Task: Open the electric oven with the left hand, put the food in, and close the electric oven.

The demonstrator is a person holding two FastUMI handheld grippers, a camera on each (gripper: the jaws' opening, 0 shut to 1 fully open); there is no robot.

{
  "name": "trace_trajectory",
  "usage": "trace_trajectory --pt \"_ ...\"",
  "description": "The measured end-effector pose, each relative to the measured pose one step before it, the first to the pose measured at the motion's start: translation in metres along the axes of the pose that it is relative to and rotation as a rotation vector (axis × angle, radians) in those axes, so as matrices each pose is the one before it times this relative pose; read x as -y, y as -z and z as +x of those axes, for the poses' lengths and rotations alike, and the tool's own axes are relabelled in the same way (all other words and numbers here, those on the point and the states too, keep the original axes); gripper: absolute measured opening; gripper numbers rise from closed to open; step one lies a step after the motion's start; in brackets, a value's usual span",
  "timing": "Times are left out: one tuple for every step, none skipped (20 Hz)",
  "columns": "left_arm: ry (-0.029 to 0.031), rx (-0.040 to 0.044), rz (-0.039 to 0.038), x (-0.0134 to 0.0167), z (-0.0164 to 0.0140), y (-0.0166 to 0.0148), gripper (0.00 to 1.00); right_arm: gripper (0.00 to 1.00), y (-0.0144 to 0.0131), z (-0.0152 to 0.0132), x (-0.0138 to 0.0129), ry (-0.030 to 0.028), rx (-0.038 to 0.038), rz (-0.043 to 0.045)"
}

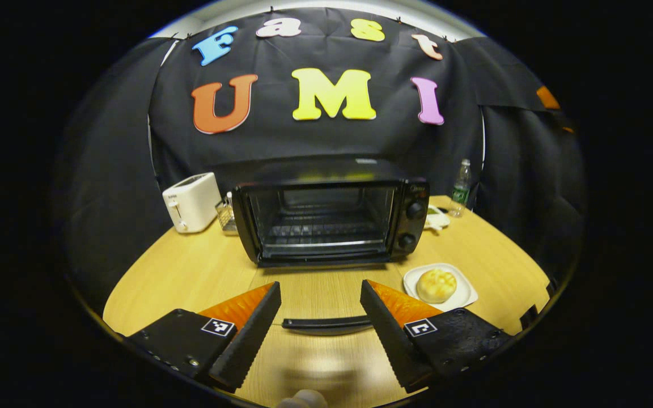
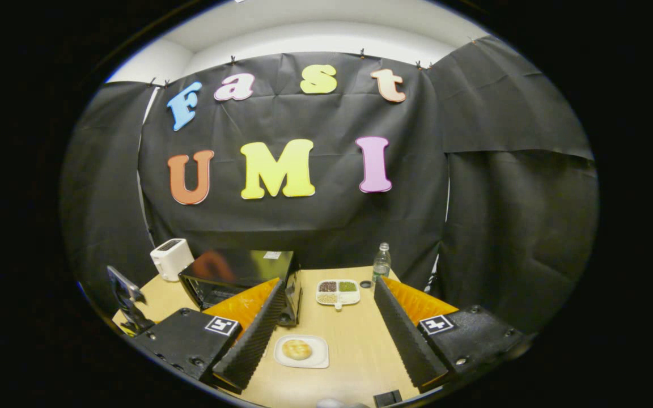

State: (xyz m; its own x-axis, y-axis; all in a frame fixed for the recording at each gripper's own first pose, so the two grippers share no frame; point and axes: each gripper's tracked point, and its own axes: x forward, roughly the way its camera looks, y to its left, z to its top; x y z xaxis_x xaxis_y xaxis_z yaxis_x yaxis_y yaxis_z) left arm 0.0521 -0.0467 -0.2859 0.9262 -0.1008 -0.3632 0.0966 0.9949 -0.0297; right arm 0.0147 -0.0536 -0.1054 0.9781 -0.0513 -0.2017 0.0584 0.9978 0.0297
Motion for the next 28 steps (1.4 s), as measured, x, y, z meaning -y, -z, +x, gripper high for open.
trace_trajectory --pt "0.00049 0.03506 0.00246 -0.00351 -0.00992 -0.01944 0.93 0.99 0.00233 -0.00114 -0.00192 -0.00667 0.00613 -0.00564" --pt "-0.00801 0.03828 0.00196 -0.00333 -0.01098 -0.02011 0.93 0.99 0.00228 -0.00060 -0.00227 -0.00477 0.00877 -0.00951" --pt "-0.00538 0.03752 -0.00225 -0.00167 -0.01119 -0.01944 0.93 0.99 0.00378 -0.00207 -0.00263 -0.00730 0.01401 -0.01281" --pt "-0.00827 0.03254 -0.00806 -0.00193 -0.00860 -0.01876 0.93 0.99 0.00313 -0.00034 -0.00393 -0.00866 0.01208 -0.01532" --pt "-0.01185 0.02896 -0.00831 -0.00428 -0.00732 -0.01778 0.93 1.00 0.00738 0.00221 -0.00260 -0.00503 -0.00083 -0.01621" --pt "-0.01053 0.02579 -0.00871 -0.00444 -0.00775 -0.01708 0.93 0.99 0.00963 0.00105 -0.00514 -0.01092 -0.01153 -0.01368" --pt "-0.01736 0.02539 -0.00570 -0.00555 -0.00880 -0.01717 0.93 1.00 0.01030 0.00276 -0.00641 -0.01116 -0.01029 -0.00835" --pt "-0.00118 0.03295 -0.00912 -0.00136 -0.00579 -0.01741 0.93 0.99 0.01172 0.00157 -0.00512 -0.00969 -0.01724 -0.00201" --pt "-0.00653 0.01145 -0.00572 -0.00084 -0.00620 -0.01537 0.93 1.00 0.01393 0.00007 -0.00493 -0.01222 -0.01369 0.00212" --pt "0.00562 0.02989 -0.00780 0.00007 -0.00605 -0.01274 0.92 0.99 0.01246 0.00072 -0.00542 -0.00867 -0.01442 -0.00182" --pt "-0.00275 0.02150 -0.00174 -0.00142 -0.00613 -0.01364 0.92 0.99 0.01547 0.00381 -0.00411 -0.00673 -0.01976 -0.00810" --pt "-0.00498 0.02313 0.00106 -0.00401 -0.00674 -0.01207 0.92 0.99 0.01390 0.00328 -0.00483 -0.00611 -0.02010 -0.00397" --pt "-0.00051 0.02054 0.00099 -0.00120 -0.00359 -0.01015 0.92 0.99 0.01582 0.00368 -0.00300 -0.00383 -0.02436 -0.00059" --pt "-0.00495 0.02133 0.00586 -0.00237 -0.00384 -0.00919 0.92 0.99 0.01223 0.00423 -0.00344 -0.00179 -0.01956 -0.00112" --pt "0.00144 0.01252 0.00680 -0.00010 -0.00192 -0.00753 0.92 1.00 0.01504 0.00539 -0.00315 -0.00240 -0.03103 0.00079" --pt "-0.00425 0.01040 0.00934 -0.00290 -0.00315 -0.00337 0.92 0.99 0.00901 0.00426 -0.00294 -0.00322 -0.01811 0.00503" --pt "0.00311 -0.00512 0.00316 0.00023 -0.00120 -0.00116 0.92 0.99 0.00808 0.00525 -0.00253 -0.00445 -0.01163 0.00150" --pt "-0.00110 0.00067 0.00040 -0.00127 -0.00249 0.00002 0.92 0.99 0.00755 0.00673 -0.00124 0.00261 -0.01324 -0.00668" --pt "-0.00277 0.00033 0.00209 -0.00106 -0.00091 -0.00096 0.92 0.99 0.00842 0.00911 -0.00258 -0.00143 -0.01824 -0.00472" --pt "-0.00383 -0.00176 0.00467 -0.00330 -0.00055 -0.00212 0.92 0.99 0.00878 0.00904 -0.00342 -0.00607 -0.01265 0.00058" --pt "0.00005 0.00319 0.00530 -0.00066 -0.00008 0.00013 0.92 0.99 0.01100 0.00890 -0.00129 -0.00133 -0.02510 -0.00034" --pt "-0.00127 0.00142 0.00620 -0.00011 0.00009 -0.00234 0.93 0.99 0.00924 0.00881 -0.00368 -0.00941 -0.01777 0.00140" --pt "-0.00273 0.00811 0.00471 -0.00106 -0.00002 -0.00331 0.92 0.99 0.00986 0.01053 -0.00237 -0.00355 -0.02115 -0.00364" --pt "0.00326 0.00020 0.00057 0.00023 -0.00040 -0.00237 0.92 1.00 0.01017 0.01207 -0.00256 -0.00556 -0.02799 0.00024" --pt "-0.00013 -0.00356 -0.00028 -0.00067 -0.00012 0.00050 0.92 0.99 0.00735 0.01235 -0.00307 -0.00354 -0.02326 0.00632" --pt "0.00076 -0.00588 -0.00313 -0.00079 0.00251 0.00107 0.92 1.00 0.00755 0.00991 -0.00287 -0.00736 -0.01979 0.01325" --pt "-0.00105 -0.00356 -0.00054 -0.00094 0.00011 0.00137 0.92 1.00 0.00607 0.01005 -0.00073 0.00549 -0.01357 -0.00034" --pt "-0.00301 -0.00675 0.00292 -0.00224 0.00141 0.00067 0.93 1.00 0.00585 0.00825 0.00011 0.00378 -0.01488 -0.00272"
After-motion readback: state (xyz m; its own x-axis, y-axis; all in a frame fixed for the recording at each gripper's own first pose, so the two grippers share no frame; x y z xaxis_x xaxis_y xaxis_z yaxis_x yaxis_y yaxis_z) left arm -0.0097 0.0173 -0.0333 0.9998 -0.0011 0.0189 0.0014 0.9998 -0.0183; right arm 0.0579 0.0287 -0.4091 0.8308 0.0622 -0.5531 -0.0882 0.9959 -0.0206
